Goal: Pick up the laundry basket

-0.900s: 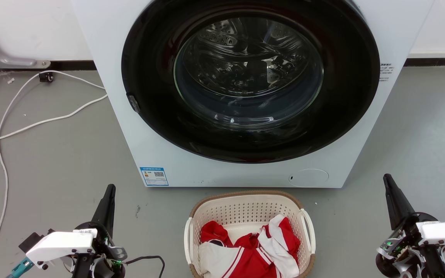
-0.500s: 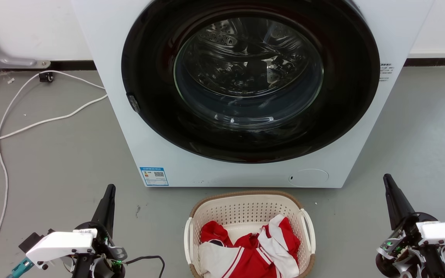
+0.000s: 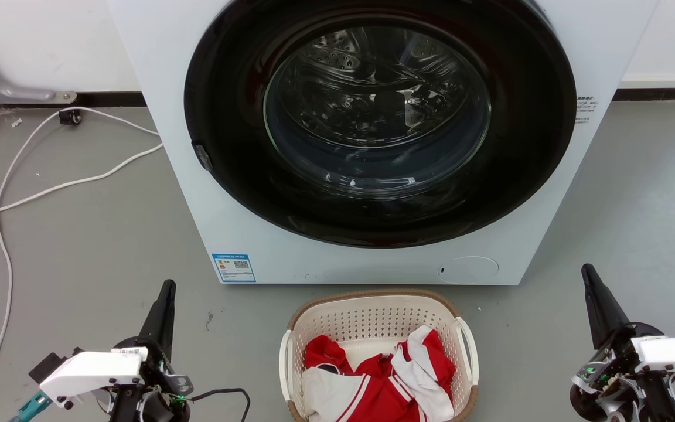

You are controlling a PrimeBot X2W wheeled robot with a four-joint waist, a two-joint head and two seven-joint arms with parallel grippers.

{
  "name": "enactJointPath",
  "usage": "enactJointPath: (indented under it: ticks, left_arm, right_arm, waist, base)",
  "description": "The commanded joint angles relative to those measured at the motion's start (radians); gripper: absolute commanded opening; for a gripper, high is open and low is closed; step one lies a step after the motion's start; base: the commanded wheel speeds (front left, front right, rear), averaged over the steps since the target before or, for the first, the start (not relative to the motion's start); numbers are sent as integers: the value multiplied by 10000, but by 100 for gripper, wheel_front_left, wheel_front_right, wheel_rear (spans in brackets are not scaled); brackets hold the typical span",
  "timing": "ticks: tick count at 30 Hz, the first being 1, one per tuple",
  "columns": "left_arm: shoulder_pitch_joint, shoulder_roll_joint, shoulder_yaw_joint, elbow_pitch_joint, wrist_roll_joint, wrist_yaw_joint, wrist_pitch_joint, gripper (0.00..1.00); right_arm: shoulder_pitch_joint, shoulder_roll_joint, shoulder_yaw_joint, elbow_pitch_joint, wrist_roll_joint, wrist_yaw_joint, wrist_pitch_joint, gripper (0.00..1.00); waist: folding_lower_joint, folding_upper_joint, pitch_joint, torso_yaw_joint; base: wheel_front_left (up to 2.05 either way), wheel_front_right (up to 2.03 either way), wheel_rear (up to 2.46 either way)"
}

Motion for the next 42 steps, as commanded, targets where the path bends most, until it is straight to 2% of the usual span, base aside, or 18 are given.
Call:
enactJointPath:
  ticks: [1,2,3,10,15,16,28,37,42]
  left_arm:
    - [-118,-3,37,11,40,-29,14,0]
    - [-118,-2,38,11,41,-29,15,0]
    - [0,-4,-1,7,0,0,0,100]
    - [19,-34,-381,14,106,6,-244,100]
    - [-67,-13,-698,-110,613,4,-513,100]
    - [-93,-19,-749,-218,1194,3,-655,100]
    - [-151,-31,-1057,-505,3737,74,-1173,100]
    - [-216,-31,-1497,-566,5809,167,-1522,100]
    - [-238,-31,-1681,-543,6592,201,-1661,100]
  right_arm:
    - [-131,36,-15,12,-26,29,43,0]
    - [-131,36,-15,12,-25,29,43,0]
    - [1,2,0,8,0,0,-1,100]
    - [197,8,74,-64,-140,1,-227,100]
    - [319,-58,188,-227,-743,2,-504,100]
    - [378,-70,255,-381,-1215,3,-652,100]
    - [599,-46,199,-938,-4162,6,-1147,100]
    - [786,-19,322,-1507,-6554,8,-1104,100]
    - [872,-12,367,-1669,-7446,9,-1044,100]
  waist:
    - [0,0,0,0]
    - [0,0,0,0]
    - [0,0,0,0]
    - [0,0,2,1]
    - [0,0,1,6]
    - [0,0,3,10]
    - [0,0,3,11]
    - [0,0,9,34]
    - [0,0,10,44]
  base:
    - [0,0,0]
    - [0,0,0]
    - [0,0,0]
    - [0,0,0]
    - [0,0,0]
    - [0,0,0]
    - [0,0,0]
    - [0,0,0]
    - [0,0,0]
